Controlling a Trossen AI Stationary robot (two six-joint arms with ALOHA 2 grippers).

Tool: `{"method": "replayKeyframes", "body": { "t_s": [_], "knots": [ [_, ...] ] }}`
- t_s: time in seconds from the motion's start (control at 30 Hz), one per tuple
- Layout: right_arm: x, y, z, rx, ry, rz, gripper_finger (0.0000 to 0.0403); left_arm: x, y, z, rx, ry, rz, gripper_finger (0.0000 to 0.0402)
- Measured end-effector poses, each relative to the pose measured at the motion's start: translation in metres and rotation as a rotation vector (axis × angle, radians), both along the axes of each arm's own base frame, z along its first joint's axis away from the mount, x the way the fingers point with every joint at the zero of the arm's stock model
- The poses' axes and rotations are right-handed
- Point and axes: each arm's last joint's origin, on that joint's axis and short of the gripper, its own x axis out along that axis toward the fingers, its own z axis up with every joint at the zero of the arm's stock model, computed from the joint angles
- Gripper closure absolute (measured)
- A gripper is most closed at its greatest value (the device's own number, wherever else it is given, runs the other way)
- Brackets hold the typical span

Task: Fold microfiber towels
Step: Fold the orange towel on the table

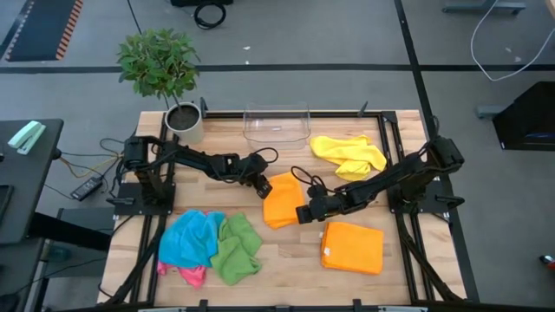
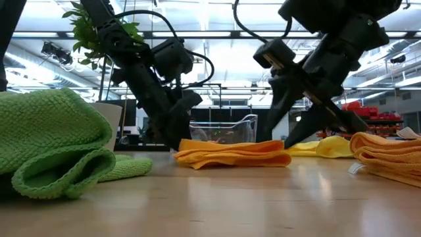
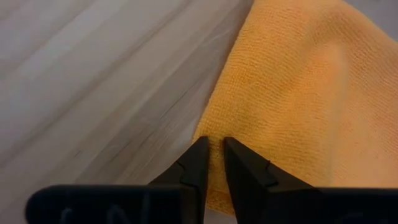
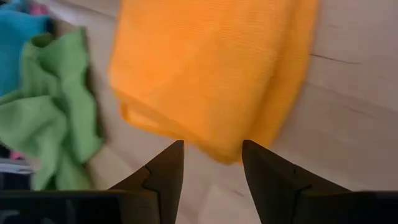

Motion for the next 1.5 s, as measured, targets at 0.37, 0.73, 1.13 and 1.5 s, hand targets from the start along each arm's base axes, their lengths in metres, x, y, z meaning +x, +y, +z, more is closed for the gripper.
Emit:
{"method": "replayKeyframes", "body": {
  "t_s": [0.37, 0.73, 1.13, 1.5],
  "knots": [
    [0.007, -0.001, -0.008, -0.032, -0.030, -0.027, 0.0318, -0.001, 0.000, -0.001, -0.004, 0.011, 0.005, 0.0345],
    [0.007, -0.012, 0.012, -0.022, -0.081, 0.024, 0.0395, -0.002, 0.000, -0.002, 0.011, 0.026, -0.018, 0.0347],
    [0.003, -0.021, 0.007, -0.016, 0.001, 0.121, 0.0396, -0.002, 0.000, -0.002, 0.018, 0.033, -0.030, 0.0349],
    [0.000, -0.024, 0.005, -0.023, 0.049, 0.156, 0.0396, -0.003, 0.000, -0.003, 0.026, 0.043, -0.042, 0.0349]
  ]
}}
